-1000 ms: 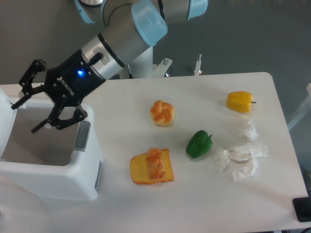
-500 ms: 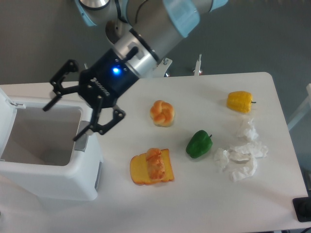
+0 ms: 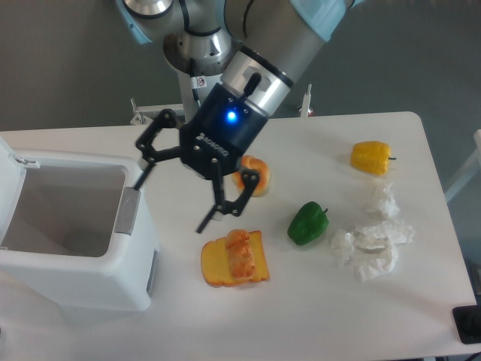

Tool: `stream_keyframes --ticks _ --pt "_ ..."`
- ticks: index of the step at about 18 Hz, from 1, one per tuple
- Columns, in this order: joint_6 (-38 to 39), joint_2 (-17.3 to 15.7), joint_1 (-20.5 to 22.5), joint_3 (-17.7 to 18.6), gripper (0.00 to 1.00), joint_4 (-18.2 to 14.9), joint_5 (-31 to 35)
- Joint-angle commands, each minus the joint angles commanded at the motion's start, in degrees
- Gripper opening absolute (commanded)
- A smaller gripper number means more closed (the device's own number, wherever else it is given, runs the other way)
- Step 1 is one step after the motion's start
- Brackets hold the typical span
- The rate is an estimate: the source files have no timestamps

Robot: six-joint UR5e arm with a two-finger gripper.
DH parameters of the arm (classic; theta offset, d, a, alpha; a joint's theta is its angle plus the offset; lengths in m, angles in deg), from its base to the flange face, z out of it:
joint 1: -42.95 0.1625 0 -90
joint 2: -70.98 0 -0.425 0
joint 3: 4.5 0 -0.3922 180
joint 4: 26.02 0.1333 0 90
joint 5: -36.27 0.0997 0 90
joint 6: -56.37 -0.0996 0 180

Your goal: Place the long bread in the trash can

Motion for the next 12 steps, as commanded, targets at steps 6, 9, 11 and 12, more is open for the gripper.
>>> stream_keyframes --ticks 6,9,11,12 --pt "-14.8 -1.2 -0.2 0.3 1.0 -0.3 16.3" --pt "-15.2 -2.0 -0.2 0.6 1.0 -0.3 19.2" --pt "-15.2 -2.6 -0.2 1.6 1.0 -0.3 19.7" --pt "-15.2 -2.7 -0.2 1.7 1.0 -0.3 19.7"
